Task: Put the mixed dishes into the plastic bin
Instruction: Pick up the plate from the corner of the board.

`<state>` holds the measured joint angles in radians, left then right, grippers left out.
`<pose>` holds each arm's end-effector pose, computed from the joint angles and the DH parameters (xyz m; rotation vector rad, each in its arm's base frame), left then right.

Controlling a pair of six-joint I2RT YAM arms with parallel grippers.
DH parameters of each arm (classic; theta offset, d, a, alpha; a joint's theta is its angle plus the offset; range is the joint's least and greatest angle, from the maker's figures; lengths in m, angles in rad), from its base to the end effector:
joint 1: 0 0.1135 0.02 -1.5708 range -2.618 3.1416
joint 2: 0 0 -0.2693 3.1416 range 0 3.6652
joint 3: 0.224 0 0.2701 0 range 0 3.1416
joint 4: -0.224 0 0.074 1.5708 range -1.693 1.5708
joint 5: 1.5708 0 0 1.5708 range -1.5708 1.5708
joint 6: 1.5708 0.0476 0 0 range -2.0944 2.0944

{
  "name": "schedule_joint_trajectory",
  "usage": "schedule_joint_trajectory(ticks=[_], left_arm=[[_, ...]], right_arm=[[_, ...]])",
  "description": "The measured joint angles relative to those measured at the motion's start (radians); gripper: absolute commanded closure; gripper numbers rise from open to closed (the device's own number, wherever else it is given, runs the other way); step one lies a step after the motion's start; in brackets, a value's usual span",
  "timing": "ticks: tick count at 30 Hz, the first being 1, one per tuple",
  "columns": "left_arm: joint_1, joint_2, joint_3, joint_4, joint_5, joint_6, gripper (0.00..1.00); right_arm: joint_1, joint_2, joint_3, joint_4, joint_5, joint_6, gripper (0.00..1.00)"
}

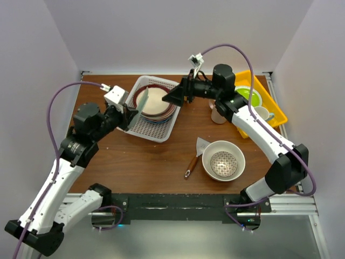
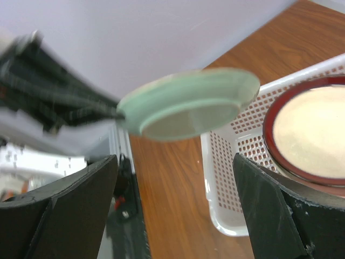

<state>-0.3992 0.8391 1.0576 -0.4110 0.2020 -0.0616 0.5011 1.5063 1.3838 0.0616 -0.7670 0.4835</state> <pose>0.1829 -0.0875 0.4064 0.4459 1.7311 -0.5109 0.3169 0.2112 0.4030 -0.6542 1.6785 1.3479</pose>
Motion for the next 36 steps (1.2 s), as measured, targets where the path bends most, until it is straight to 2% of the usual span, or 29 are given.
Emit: schedule_joint_trajectory(ticks=[6,12,17,23,30,31,33,34,36], left_arm=[[-0.191,0.048,-0.005,0.053,-0.159,0.024,1.0],[-0.375,0.145,-0.005,0.1,-0.349,0.09,1.0],[-0.455,0.197,-0.005,0.133,-0.445,0.119,1.0],[-0.509,0.235,-0.002,0.189,-0.521,0.149,1.0],[-0.58,0.288,0.004,0.208,-0.576,0.174,1.0],[-0.587,0.292,0.005,0.209,-0.583,0.179,1.0],[-0.604,0.297,0.008,0.209,-0.603,0.189,1.0],[-0.611,0.298,0.009,0.209,-0.612,0.195,1.0],[-0.627,0.303,0.009,0.206,-0.629,0.205,1.0]], right_arm=[[0.046,0.015,0.136,-0.156,0.222,0.14,0.07],[0.092,0.034,0.177,-0.3,0.407,0.179,0.09],[0.126,0.041,0.177,-0.439,0.557,0.17,0.09],[0.126,0.039,0.154,-0.516,0.615,0.169,0.13],[0.126,0.039,0.113,-0.521,0.603,0.182,0.29],[0.126,0.039,0.111,-0.522,0.597,0.187,0.38],[0.126,0.038,0.103,-0.518,0.591,0.19,0.44],[0.126,0.038,0.098,-0.517,0.586,0.198,0.54],[0.124,0.038,0.09,-0.515,0.571,0.219,0.62]])
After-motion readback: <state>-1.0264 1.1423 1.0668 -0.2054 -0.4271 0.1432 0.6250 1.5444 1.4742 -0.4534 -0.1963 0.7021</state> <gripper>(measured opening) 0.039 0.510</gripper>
